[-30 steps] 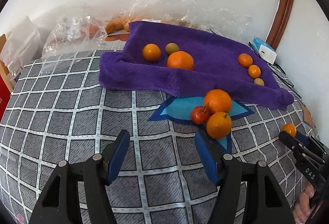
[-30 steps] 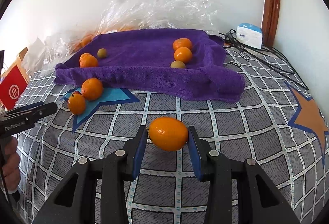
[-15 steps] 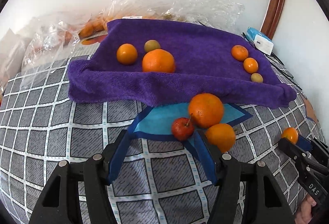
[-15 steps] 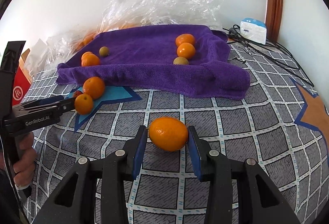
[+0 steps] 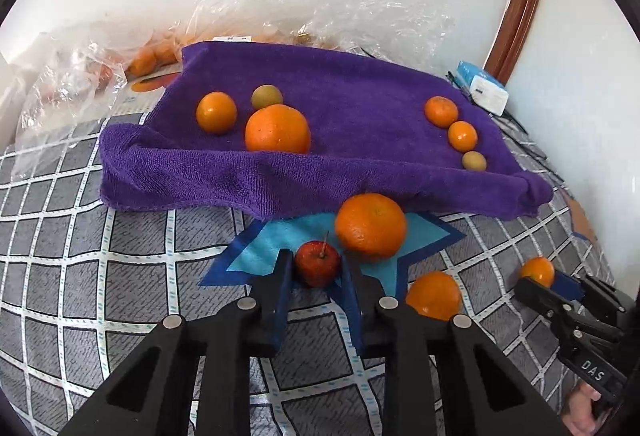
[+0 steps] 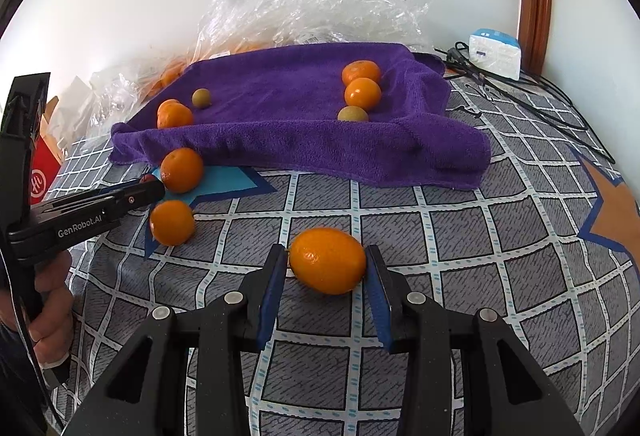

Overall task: Organize fruits
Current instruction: 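Grasp the small red apple with the left tool while the right tool holds its orange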

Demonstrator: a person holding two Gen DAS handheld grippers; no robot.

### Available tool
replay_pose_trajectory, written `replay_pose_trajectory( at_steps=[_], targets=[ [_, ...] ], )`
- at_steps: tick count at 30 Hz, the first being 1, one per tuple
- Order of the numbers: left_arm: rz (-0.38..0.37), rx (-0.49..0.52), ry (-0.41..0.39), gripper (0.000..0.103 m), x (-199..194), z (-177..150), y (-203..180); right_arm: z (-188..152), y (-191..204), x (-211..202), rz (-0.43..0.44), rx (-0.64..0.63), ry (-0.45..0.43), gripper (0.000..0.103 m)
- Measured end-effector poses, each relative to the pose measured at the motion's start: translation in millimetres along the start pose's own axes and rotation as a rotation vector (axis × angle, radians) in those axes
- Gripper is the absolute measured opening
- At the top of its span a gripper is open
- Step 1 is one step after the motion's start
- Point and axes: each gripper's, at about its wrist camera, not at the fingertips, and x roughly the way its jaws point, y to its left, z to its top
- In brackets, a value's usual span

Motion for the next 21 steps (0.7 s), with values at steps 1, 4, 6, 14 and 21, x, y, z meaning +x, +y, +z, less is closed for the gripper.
replay_pose_trajectory(
  at_steps=[1,4,6,14,21],
  targets=[
    [-0.012,-0.013,-0.009,0.023,-1.1,0.1,2.1,0.0,0.1,0.1,-0.001,0.001,0.000,0.039],
    [-0.049,-0.073,-0.045,0.023,-8.7,-2.5,12.6,-0.1,-0.4,-0.6,0.000,0.004,-0.004,0.039],
    [-0.060,-0.100,-0.060,0.023,-11.7,-4.7,16.0,-0.2,-0.8,-0.6,0.002,0.005,-0.004,0.039],
    [-0.054,-0.090,-0.121,0.023,-23.3,-7.2,13.7,-0.4,-1.4,-1.3,0.012,0.010,-0.007,0.039],
    [-0.041,-0.103,-0.181,0.023,-32.9,-6.7,16.2,-1.3,0.6,-3.8,0.029,-0.002,-0.019,0.039]
  ],
)
